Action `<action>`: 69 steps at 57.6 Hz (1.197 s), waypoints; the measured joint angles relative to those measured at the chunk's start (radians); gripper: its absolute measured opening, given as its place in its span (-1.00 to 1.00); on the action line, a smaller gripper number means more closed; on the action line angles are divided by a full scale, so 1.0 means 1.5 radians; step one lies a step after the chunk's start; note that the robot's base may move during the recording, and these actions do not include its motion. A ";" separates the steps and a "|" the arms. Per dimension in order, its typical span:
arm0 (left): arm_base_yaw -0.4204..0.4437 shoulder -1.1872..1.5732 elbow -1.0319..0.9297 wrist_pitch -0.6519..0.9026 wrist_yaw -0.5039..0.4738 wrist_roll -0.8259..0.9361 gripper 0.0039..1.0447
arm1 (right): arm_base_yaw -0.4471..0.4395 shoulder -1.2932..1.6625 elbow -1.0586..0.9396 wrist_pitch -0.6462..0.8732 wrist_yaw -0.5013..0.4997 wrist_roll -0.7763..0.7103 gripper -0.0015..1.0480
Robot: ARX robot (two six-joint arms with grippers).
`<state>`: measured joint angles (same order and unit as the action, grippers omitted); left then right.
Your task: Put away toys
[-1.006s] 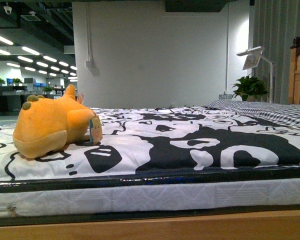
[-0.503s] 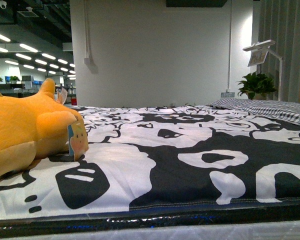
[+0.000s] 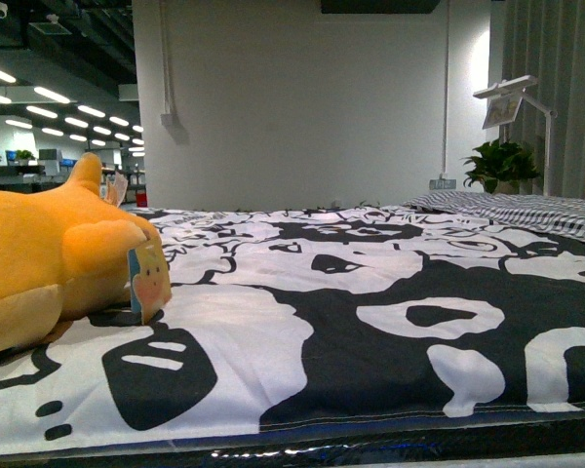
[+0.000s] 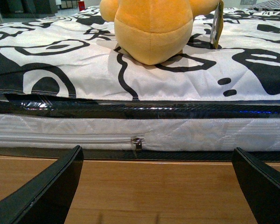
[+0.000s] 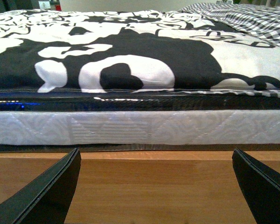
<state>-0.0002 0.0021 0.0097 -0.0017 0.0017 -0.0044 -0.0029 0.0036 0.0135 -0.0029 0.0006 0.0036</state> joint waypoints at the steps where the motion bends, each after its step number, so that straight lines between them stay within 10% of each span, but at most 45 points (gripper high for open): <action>1: 0.000 0.000 0.000 0.000 0.000 0.000 0.88 | 0.000 0.000 0.000 0.000 0.000 0.000 0.87; 54: 0.000 -0.001 0.000 -0.001 -0.002 0.000 0.88 | 0.000 -0.001 0.000 0.001 -0.004 0.000 0.87; 69: 0.000 -0.001 0.000 -0.001 -0.002 0.000 0.88 | -0.151 0.184 0.099 0.075 -0.274 0.061 0.87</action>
<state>-0.0002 0.0006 0.0097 -0.0025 -0.0010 -0.0044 -0.2298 0.2790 0.1627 0.1101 -0.4103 0.0944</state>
